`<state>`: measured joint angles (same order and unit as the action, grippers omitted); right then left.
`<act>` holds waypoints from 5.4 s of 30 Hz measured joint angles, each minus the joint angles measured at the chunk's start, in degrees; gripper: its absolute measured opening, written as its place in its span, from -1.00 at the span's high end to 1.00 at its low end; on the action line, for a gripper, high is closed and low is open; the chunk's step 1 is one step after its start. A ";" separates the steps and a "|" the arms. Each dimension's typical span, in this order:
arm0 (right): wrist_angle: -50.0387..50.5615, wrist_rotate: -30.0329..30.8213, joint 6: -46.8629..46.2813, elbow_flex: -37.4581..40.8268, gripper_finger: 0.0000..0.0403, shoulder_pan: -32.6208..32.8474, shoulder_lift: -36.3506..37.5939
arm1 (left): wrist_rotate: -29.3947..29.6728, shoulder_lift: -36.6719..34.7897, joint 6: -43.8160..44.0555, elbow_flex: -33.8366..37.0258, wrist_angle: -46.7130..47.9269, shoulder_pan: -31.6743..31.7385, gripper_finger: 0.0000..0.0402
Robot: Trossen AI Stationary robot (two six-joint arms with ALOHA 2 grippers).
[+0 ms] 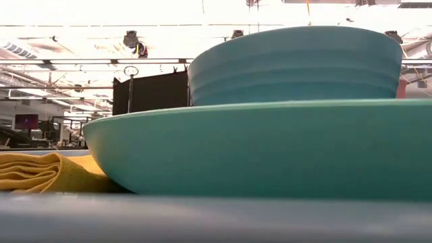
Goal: Set up tray
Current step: Adjust the blue serving tray, then put the yellow knife on top of the yellow napkin
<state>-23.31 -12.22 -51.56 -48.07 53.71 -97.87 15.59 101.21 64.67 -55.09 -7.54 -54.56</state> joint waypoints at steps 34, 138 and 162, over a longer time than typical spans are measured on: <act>10.55 10.96 4.47 -12.69 1.00 0.84 -11.47 | -3.29 12.14 -6.80 -11.96 12.23 -0.27 1.00; 28.71 23.57 7.63 -12.60 1.00 -2.95 -11.07 | 7.03 12.17 -4.42 -11.50 18.29 2.44 1.00; 24.56 18.33 8.05 -12.42 0.85 -2.92 -3.28 | 19.11 11.93 -16.09 -11.50 8.02 1.02 0.97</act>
<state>1.25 6.11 -43.51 -60.49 50.79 -101.16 34.71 113.14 48.58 -66.59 0.48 -53.54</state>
